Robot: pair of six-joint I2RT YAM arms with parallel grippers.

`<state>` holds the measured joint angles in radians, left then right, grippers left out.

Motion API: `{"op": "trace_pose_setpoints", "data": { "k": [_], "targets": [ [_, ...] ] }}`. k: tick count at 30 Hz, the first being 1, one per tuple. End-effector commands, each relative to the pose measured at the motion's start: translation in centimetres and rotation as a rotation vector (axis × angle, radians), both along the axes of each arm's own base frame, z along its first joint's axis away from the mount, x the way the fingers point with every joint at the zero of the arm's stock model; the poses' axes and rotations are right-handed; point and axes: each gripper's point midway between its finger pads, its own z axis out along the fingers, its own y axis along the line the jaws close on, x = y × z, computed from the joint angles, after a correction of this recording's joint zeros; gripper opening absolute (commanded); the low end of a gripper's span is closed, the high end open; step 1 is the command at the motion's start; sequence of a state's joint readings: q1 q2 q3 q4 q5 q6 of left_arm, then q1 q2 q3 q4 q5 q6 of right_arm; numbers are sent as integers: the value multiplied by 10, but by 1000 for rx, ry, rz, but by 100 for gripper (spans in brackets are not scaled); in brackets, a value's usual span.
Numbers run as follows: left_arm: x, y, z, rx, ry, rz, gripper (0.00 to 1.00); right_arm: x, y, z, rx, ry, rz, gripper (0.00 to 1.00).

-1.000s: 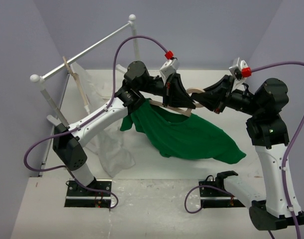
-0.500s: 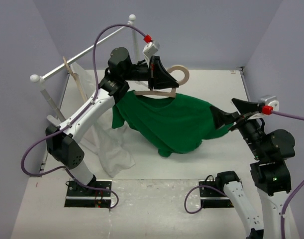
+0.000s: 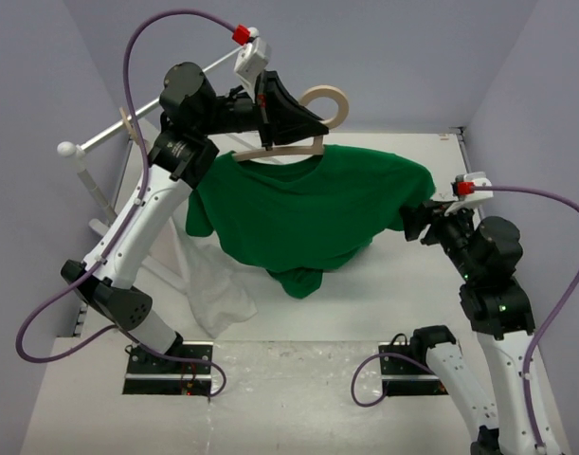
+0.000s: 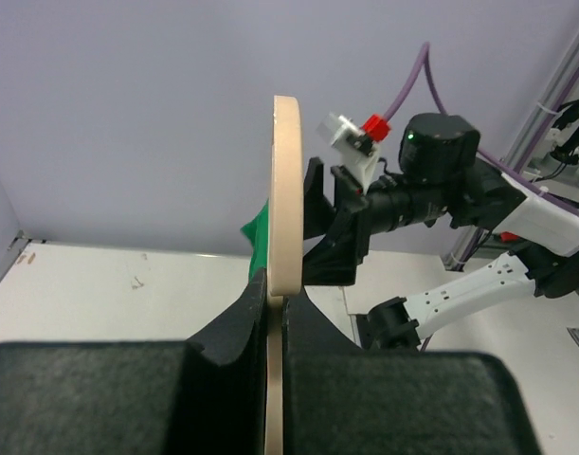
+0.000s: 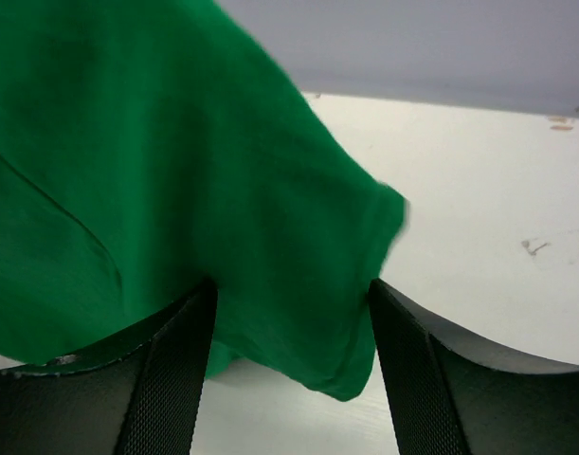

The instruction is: Place the t-shirt on the hanger

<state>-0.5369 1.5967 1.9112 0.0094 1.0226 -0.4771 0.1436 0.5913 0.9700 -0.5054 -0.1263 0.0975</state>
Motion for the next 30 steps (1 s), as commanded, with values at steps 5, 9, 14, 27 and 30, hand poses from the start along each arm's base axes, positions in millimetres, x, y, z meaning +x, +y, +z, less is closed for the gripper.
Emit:
{"op": "trace_pose_setpoints", "data": {
  "k": [5,9,14,27,30],
  "targets": [
    [-19,14,30,-41,-54,-5,0,24,7,0,4,-33,24,0],
    [-1,21,32,-38,-38,106,0,39,-31,-34,17,46,-189,0],
    [10,28,32,-37,-34,143,0,45,-70,-78,128,142,-320,0],
    [7,18,20,-28,-69,10,0,25,-45,-20,144,28,-173,71],
    [10,15,6,8,-83,-73,0,9,-42,22,110,-59,-153,73]
  ]
}}
